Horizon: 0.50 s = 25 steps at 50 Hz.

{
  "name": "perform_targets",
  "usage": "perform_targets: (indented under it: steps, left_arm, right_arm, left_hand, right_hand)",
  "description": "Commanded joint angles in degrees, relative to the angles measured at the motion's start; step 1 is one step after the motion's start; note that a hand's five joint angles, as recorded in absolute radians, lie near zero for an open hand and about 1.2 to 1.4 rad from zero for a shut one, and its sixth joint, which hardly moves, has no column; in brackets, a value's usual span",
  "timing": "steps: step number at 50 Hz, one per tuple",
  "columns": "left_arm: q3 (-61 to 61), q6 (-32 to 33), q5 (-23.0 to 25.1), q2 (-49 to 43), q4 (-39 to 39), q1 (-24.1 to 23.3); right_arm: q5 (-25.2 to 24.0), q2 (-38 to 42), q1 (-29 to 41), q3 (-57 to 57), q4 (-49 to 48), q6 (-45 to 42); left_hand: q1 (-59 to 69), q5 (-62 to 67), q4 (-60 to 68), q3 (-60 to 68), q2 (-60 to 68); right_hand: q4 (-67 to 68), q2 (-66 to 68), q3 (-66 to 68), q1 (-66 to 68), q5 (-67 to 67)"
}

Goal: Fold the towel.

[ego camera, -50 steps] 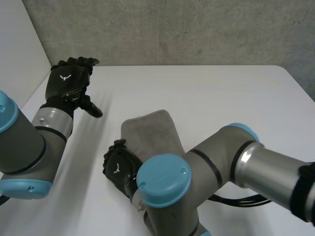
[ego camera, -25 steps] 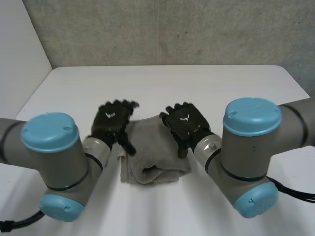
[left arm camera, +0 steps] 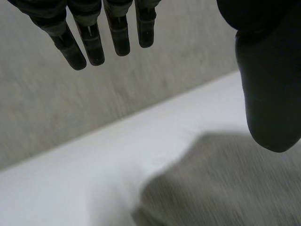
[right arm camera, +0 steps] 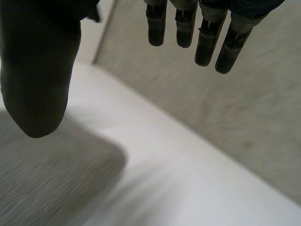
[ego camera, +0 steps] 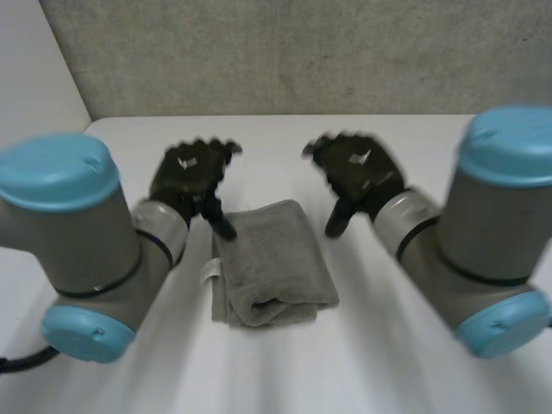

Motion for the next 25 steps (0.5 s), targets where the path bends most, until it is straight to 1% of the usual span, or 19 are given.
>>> perform_targets:
  steps: [1, 2, 3, 4, 5, 7, 10, 16, 25]
  left_arm:
    - [4.68, 0.32, -7.52, 5.91, -4.36, 0.62]
    - [4.68, 0.32, -7.54, 5.91, -4.37, 0.63]
    - [5.47, 0.06, -9.10, 6.09, -6.37, 0.80]
    - [5.48, 0.06, -9.12, 6.09, -6.39, 0.80]
    - [6.17, 0.06, -9.73, 6.35, -8.13, 0.98]
    - [6.71, -0.03, -9.82, 6.35, -9.56, 0.98]
    - [7.85, -0.03, -9.82, 7.23, -11.57, 0.89]
    - [7.50, -0.12, -9.82, 9.34, -11.58, 1.07]
    - [7.50, -0.03, -9.74, 9.60, -11.58, 1.16]
  right_arm:
    - [7.87, -6.18, -4.12, -0.73, 0.56, 2.30]
    - [7.90, -6.18, -4.12, -0.74, 0.57, 2.30]
    - [10.86, -6.27, -4.12, -1.35, 1.35, 1.86]
    - [13.24, -6.27, -4.21, -1.88, 2.15, 1.34]
    - [13.26, -6.27, -4.21, -1.88, 2.15, 1.33]
    - [15.62, -6.18, -3.95, -2.06, 2.24, 0.89]
    - [15.63, -6.36, -3.86, -1.97, 2.15, 0.80]
    - [15.98, -6.71, -3.94, -1.27, 1.45, 0.98]
    - [15.90, -6.62, -4.03, -1.27, 1.10, 0.98]
  left_hand:
    - [-3.78, -11.38, -3.90, -2.88, -3.21]
    - [-3.78, -11.37, -3.90, -2.88, -3.21]
    - [-3.61, -11.21, -3.73, -2.71, -3.04]
    - [-3.61, -11.21, -3.73, -2.71, -3.04]
    - [-3.61, -11.21, -3.73, -2.71, -3.04]
    - [-3.61, -11.21, -3.73, -2.71, -3.04]
    - [-3.94, -11.54, -4.07, -3.05, -3.37]
    - [-4.62, -12.22, -4.74, -3.72, -4.05]
    - [-4.62, -12.22, -4.74, -3.72, -4.05]
  right_hand:
    - [-4.45, -3.95, -3.72, -2.66, -3.73]
    - [-4.45, -3.95, -3.72, -2.66, -3.73]
    - [-4.45, -3.95, -3.72, -2.66, -3.73]
    - [-4.45, -3.95, -3.72, -2.66, -3.73]
    - [-4.45, -3.95, -3.72, -2.66, -3.73]
    - [-4.45, -3.95, -3.72, -2.66, -3.73]
    - [-4.45, -3.95, -3.72, -2.66, -3.73]
    - [-4.45, -3.95, -3.72, -2.66, -3.73]
    - [-4.45, -3.95, -3.72, -2.66, -3.73]
